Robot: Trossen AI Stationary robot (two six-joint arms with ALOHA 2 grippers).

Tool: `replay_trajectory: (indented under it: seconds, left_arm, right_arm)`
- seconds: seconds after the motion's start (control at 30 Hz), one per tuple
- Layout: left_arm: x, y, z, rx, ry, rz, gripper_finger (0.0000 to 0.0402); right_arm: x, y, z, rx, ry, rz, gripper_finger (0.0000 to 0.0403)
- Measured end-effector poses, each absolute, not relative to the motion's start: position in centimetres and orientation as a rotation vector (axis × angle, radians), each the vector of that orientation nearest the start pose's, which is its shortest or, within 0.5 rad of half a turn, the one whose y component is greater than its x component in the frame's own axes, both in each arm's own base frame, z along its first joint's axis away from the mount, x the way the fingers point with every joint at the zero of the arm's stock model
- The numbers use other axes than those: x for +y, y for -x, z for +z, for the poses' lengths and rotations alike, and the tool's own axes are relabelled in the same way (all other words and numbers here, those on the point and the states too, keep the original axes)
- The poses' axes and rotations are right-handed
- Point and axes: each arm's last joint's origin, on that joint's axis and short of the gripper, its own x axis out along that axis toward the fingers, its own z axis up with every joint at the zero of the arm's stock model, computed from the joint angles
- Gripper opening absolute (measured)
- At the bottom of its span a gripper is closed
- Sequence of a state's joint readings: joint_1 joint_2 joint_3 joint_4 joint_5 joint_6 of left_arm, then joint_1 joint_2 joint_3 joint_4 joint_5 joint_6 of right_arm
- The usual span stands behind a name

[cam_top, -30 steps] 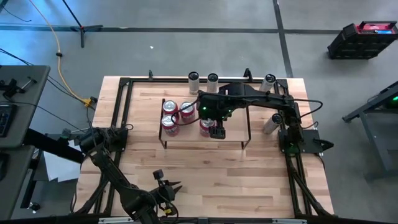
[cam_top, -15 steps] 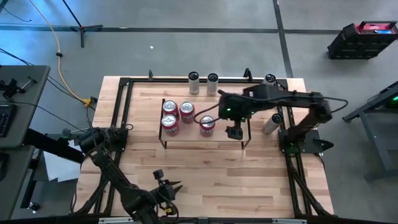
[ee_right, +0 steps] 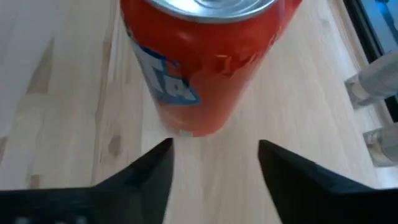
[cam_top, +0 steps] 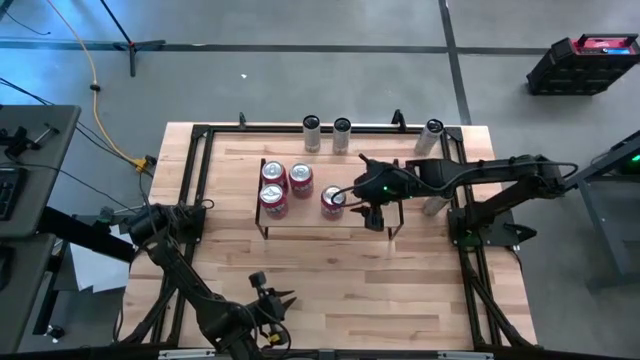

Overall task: Place canned beverage on shelf
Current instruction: Put the red soda can on the shelf aligned with the other red soda can

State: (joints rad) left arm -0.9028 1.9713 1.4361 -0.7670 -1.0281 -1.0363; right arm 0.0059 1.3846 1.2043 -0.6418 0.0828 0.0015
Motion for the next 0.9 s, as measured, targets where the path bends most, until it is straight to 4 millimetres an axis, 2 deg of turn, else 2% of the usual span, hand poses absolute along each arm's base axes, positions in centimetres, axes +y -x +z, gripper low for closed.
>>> replay_trajectory:
  seconds: [0.2,0.37,0.6,0.77,0.9]
  left_arm:
    - [-28.5,-25.7,19.6,0.589,-0.081,0.438,0.0067]
    - [-27.7,-26.4,20.0,0.583,-0.055,0.466,0.0067]
    - [-25.3,-28.4,20.5,0.564,-0.005,0.558,0.0059]
    - [-23.6,-29.7,21.0,0.433,0.013,0.676,0.0046]
    - [-23.2,-29.9,21.1,0.346,0.002,0.723,0.0038]
  right_arm:
    - [-0.1,-29.1,30.8,0.787,0.038,-0.063,0.0130]
    - [0.0,-29.4,31.1,0.746,0.022,-0.048,0.0088]
    - [0.1,-29.6,31.2,0.724,0.018,-0.039,0.0076]
    - [0.1,-29.9,31.4,0.690,0.015,-0.036,0.0076]
    - [0.1,-30.5,31.3,0.662,0.016,-0.035,0.0075]
